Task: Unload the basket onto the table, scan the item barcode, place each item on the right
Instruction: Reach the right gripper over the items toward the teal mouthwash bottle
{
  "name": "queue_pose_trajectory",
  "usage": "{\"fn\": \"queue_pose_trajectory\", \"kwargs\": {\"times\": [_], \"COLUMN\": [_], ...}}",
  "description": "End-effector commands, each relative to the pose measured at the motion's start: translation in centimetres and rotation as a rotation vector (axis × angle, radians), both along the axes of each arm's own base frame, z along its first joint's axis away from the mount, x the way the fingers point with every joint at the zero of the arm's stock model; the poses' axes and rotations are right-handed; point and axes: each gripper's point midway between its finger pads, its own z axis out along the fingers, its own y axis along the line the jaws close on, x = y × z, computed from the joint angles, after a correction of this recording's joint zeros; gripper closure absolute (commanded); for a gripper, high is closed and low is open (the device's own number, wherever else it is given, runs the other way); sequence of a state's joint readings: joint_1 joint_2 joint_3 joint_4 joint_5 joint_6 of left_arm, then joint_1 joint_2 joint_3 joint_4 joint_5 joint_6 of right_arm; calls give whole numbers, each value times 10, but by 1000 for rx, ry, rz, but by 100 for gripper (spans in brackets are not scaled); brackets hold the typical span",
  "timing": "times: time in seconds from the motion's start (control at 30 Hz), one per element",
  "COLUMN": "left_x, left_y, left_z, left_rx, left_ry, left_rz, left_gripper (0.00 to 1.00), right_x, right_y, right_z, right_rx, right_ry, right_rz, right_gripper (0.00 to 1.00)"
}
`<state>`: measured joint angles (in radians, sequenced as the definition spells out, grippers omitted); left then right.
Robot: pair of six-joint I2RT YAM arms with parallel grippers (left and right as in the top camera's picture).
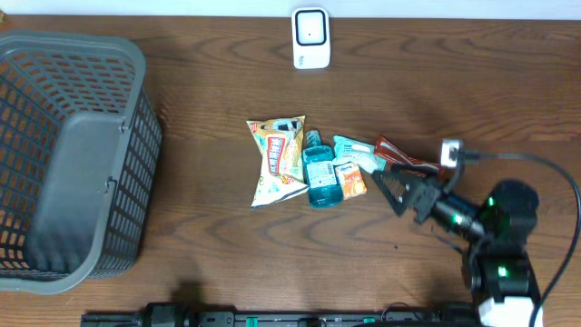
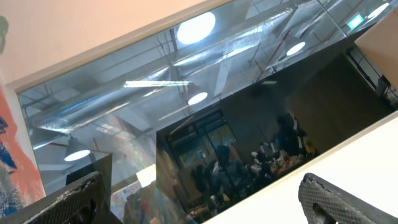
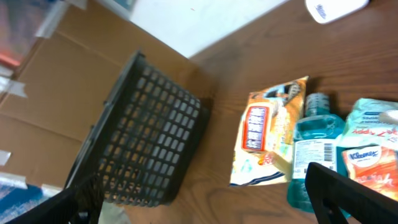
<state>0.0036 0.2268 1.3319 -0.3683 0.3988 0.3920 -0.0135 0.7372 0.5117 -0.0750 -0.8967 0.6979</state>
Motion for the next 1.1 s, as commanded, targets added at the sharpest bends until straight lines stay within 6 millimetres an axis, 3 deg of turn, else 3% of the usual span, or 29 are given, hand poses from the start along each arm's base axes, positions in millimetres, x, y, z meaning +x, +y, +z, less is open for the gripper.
{"fn": "queue_pose_trajectory", "kwargs": {"times": [0.0,0.23,0.33,0.53,0.63,0.77,0.93,1.03,1.07], "left_x": [-8,-8,-10,-11,-12,-15,-32,-52,-49], "left_y": [-3,-3,-3,-3,-3,-3,-3,-4,-5], "left_z": [-1,0,3,3,4,4,-6,-22,-20], "left_rx": [6,6,6,6,7,7,7,11,12], "left_ry": [-13,-21,-38,-42,-44,-52,-115,-212,-211], "left_rz": [-23,-19,-18,-19,-19,-19,-19,-4,6], "left_gripper": [1,1,1,1,1,1,1,1,1], "right_x": [28,62,69,60,47,50,54,55,56], "right_y": [-3,2,19,36,34,30,30,37,42], "right_z": [-4,-38,-43,-61,-76,-83,-100,-114,-120], "right_rx": [-90,-341,-449,-522,-557,-582,-628,-645,-649], "right_ry": [15,186,189,209,277,292,314,340,343], "right_rz": [-24,-130,-153,-106,-82,-103,-89,-64,-50], "right_gripper": [1,1,1,1,1,1,1,1,1]}}
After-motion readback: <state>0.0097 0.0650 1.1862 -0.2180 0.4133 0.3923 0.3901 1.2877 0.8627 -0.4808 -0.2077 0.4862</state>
